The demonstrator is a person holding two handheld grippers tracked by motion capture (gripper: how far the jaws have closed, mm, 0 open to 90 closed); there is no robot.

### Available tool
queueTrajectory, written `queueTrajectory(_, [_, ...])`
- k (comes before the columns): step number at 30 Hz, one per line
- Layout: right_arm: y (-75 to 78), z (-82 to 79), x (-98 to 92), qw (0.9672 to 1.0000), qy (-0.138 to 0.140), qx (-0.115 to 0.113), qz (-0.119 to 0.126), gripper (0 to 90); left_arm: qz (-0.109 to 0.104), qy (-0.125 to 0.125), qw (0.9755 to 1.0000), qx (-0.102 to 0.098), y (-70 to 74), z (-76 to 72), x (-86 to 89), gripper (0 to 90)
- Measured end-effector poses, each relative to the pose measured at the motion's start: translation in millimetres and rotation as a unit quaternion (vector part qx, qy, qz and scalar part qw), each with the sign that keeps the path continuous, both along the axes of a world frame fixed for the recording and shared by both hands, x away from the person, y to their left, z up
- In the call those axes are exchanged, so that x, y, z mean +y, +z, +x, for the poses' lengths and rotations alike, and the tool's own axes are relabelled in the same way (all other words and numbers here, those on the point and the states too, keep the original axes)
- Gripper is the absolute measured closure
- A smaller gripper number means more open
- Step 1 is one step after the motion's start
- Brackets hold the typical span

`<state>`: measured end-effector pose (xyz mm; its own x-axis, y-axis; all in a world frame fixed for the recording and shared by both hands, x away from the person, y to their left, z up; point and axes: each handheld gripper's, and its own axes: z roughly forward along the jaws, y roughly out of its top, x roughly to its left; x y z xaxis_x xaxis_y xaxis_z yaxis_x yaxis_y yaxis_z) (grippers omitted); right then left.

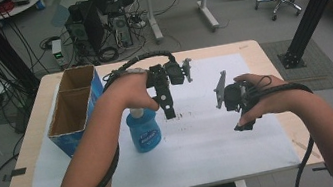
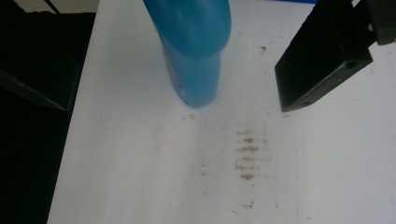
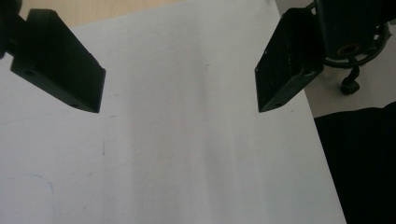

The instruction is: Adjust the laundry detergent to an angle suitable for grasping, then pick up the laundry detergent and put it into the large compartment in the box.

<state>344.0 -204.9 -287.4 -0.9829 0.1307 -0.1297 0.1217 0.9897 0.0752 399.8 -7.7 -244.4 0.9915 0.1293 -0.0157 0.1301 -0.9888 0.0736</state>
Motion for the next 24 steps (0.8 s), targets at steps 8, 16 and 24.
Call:
queueTrajectory(8, [-0.2,-2.4,1.6,1.0000,-0.002,-0.004,0.001,16.5,-0.005,0.001,1.0000,-0.005,5.7,-4.6,0.7,0.1])
queueTrajectory(16, [-0.4,-5.5,6.3,1.0000,0.002,-0.003,-0.003,16.5,-0.002,0.003,1.0000,-0.003,5.4,-8.4,3.3,0.1])
queueTrajectory(24, [-0.6,-2.0,6.4,1.0000,0.004,-0.002,-0.004,16.5,-0.002,0.007,1.0000,-0.002,1.9,-7.4,3.9,0.1])
